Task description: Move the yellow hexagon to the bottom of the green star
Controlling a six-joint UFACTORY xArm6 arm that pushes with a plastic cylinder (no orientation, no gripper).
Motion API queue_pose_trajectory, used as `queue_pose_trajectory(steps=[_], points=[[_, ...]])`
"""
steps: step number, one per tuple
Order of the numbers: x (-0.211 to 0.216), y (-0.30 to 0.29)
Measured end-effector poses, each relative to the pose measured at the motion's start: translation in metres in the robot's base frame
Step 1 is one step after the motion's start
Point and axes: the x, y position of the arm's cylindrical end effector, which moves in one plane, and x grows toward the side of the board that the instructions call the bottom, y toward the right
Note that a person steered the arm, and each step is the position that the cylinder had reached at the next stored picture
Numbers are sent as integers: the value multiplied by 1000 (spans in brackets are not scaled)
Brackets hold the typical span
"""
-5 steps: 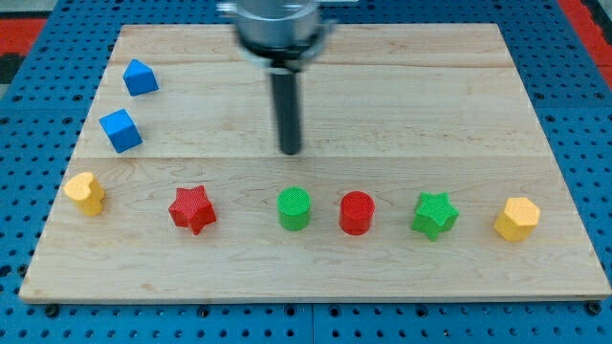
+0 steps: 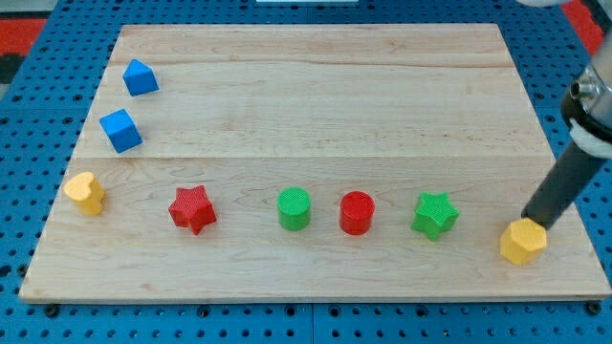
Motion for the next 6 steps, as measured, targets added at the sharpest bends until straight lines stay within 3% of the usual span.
queue_pose_trajectory(steps=[3,4,5,6], points=[[51,7],[51,-47],[38,-52],[6,-14]])
